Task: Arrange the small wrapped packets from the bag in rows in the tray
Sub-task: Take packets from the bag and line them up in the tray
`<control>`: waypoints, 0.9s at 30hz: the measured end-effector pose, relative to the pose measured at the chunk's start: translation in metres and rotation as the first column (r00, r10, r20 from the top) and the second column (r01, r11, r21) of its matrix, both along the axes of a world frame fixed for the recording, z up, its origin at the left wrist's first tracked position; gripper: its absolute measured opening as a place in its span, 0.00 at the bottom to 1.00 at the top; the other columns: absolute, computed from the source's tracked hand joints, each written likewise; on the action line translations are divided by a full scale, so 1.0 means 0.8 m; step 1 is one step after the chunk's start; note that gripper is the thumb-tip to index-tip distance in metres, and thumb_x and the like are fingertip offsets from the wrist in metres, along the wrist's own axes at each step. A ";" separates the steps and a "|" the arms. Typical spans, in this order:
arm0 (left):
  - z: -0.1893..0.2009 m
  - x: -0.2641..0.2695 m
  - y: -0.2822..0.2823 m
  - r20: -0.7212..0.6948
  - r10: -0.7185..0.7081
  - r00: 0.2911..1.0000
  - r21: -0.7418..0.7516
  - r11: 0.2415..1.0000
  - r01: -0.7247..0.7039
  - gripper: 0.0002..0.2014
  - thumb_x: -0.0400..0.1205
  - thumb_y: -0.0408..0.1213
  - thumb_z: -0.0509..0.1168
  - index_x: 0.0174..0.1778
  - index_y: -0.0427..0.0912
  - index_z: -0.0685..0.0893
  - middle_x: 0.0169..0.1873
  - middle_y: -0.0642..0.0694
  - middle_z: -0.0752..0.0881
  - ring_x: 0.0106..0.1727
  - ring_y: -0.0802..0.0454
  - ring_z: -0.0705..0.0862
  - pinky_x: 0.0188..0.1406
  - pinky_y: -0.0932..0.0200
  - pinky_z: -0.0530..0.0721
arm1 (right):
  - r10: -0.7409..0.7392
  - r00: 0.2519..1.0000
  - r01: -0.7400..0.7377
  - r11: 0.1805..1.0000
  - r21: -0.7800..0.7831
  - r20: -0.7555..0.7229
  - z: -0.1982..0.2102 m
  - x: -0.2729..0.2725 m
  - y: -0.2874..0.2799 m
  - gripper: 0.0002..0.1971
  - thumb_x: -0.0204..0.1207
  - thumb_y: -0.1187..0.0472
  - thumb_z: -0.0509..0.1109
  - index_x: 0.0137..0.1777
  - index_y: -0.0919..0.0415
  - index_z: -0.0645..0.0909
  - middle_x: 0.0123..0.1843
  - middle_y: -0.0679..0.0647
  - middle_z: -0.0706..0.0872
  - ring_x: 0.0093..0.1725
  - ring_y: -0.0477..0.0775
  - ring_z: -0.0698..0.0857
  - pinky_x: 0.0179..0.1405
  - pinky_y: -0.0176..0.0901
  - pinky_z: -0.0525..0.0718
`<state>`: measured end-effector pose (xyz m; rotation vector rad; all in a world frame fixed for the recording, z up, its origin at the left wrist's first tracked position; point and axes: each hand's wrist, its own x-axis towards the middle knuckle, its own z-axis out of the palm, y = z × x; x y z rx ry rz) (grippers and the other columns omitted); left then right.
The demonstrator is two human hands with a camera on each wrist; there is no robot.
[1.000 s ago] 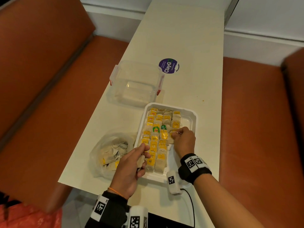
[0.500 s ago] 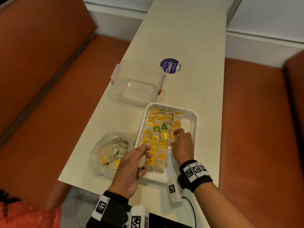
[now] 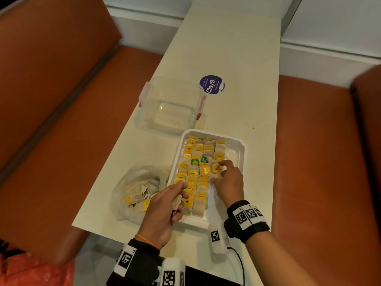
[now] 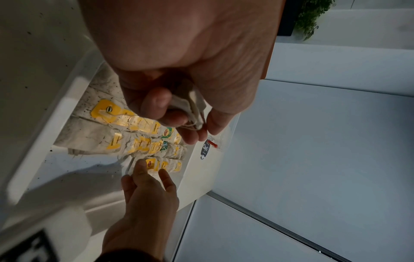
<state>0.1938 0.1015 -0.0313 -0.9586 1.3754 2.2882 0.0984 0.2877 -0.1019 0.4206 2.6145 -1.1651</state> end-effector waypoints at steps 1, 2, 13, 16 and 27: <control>0.001 0.000 0.000 0.003 -0.001 1.000 0.001 1.000 0.001 0.15 0.84 0.47 0.73 0.57 0.39 0.93 0.42 0.45 0.85 0.32 0.54 0.73 0.26 0.61 0.62 | -0.001 1.000 0.001 1.000 -0.004 -0.006 0.008 0.004 0.003 0.27 0.76 0.65 0.81 0.73 0.52 0.78 0.59 0.59 0.83 0.58 0.59 0.85 0.53 0.44 0.78; 0.001 0.000 0.001 0.008 0.000 1.000 0.005 1.000 0.000 0.15 0.84 0.47 0.73 0.57 0.39 0.93 0.42 0.45 0.85 0.32 0.55 0.73 0.25 0.61 0.62 | -0.004 1.000 0.003 1.000 -0.006 -0.014 0.016 0.009 0.005 0.27 0.76 0.65 0.80 0.73 0.52 0.78 0.58 0.58 0.83 0.57 0.58 0.84 0.54 0.46 0.80; 0.025 -0.012 0.018 0.035 0.080 0.996 0.262 0.961 -0.086 0.34 0.88 0.64 0.59 0.74 0.36 0.84 0.57 0.37 0.91 0.47 0.46 0.88 0.40 0.53 0.80 | 0.261 0.962 -0.271 0.918 -0.290 -0.074 0.147 0.075 0.003 0.08 0.74 0.49 0.84 0.51 0.39 0.90 0.43 0.43 0.91 0.40 0.45 0.88 0.44 0.34 0.86; 0.035 -0.010 0.020 0.008 0.047 0.999 0.342 0.938 -0.047 0.37 0.89 0.67 0.53 0.77 0.37 0.80 0.69 0.31 0.88 0.70 0.34 0.88 0.72 0.37 0.81 | 0.378 0.916 -0.399 0.893 -0.208 -0.136 0.159 0.088 -0.004 0.18 0.70 0.47 0.86 0.59 0.37 0.88 0.49 0.39 0.88 0.43 0.44 0.86 0.44 0.30 0.82; 0.034 0.003 0.025 -0.116 -0.068 0.991 0.317 0.943 0.102 0.22 0.89 0.39 0.65 0.75 0.29 0.83 0.66 0.29 0.88 0.66 0.35 0.89 0.66 0.44 0.83 | 0.544 0.810 -0.552 0.833 0.032 -0.220 0.156 0.090 0.005 0.12 0.75 0.52 0.82 0.57 0.41 0.90 0.46 0.39 0.84 0.47 0.40 0.84 0.48 0.27 0.78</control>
